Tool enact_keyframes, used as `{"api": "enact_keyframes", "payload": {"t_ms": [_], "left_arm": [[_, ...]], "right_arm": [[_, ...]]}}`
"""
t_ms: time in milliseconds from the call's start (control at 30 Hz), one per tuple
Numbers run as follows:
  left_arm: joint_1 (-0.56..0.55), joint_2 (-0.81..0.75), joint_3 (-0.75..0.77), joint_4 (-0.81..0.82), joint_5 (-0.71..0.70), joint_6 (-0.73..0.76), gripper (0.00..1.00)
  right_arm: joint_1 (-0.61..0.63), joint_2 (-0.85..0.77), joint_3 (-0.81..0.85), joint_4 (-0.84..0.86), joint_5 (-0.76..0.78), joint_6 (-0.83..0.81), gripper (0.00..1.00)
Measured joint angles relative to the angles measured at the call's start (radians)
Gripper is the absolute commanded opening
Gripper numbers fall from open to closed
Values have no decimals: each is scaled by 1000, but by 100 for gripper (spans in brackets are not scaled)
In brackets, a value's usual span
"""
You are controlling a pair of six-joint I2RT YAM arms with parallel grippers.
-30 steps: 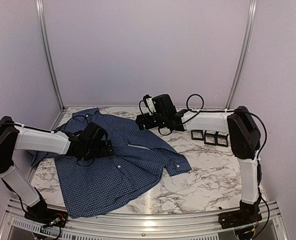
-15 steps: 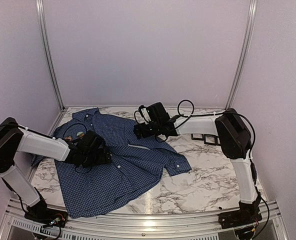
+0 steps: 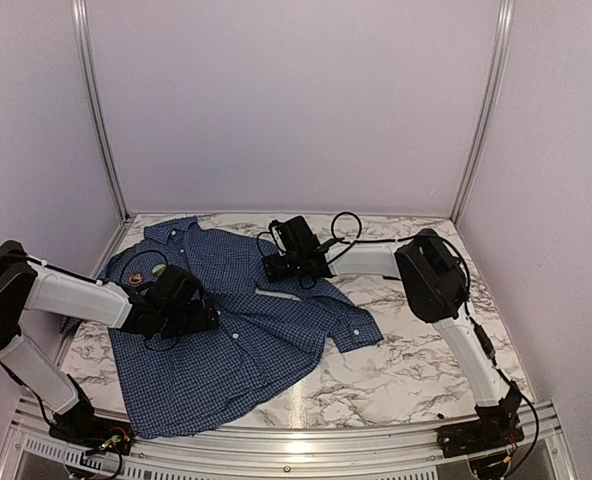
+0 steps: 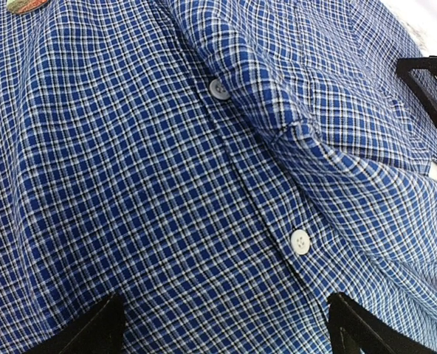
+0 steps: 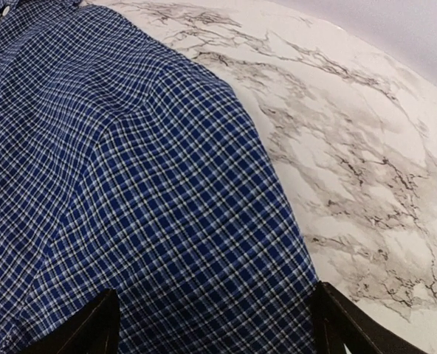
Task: Remove the brooch from the garment
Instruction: Smooth out the flattened clothing at the center of the board.
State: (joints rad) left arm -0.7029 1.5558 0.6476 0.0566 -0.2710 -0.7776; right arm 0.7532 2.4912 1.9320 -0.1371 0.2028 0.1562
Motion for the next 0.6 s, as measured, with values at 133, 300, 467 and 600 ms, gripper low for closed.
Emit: {"api": "enact_keyframes", "payload": {"t_ms": [133, 300, 467, 600], "left_arm": [[0, -11, -8, -1, 6, 0, 99], [0, -19, -15, -2, 12, 0, 99], [0, -26, -19, -4, 20, 0, 99], [0, -35, -23, -10, 30, 1, 99]], "right_arm": [[-12, 29, 22, -11, 6, 1, 68], [-28, 30, 22, -11, -14, 19, 31], [-45, 47, 68, -32, -25, 31, 6], [-64, 85, 146, -43, -45, 42, 0]]}}
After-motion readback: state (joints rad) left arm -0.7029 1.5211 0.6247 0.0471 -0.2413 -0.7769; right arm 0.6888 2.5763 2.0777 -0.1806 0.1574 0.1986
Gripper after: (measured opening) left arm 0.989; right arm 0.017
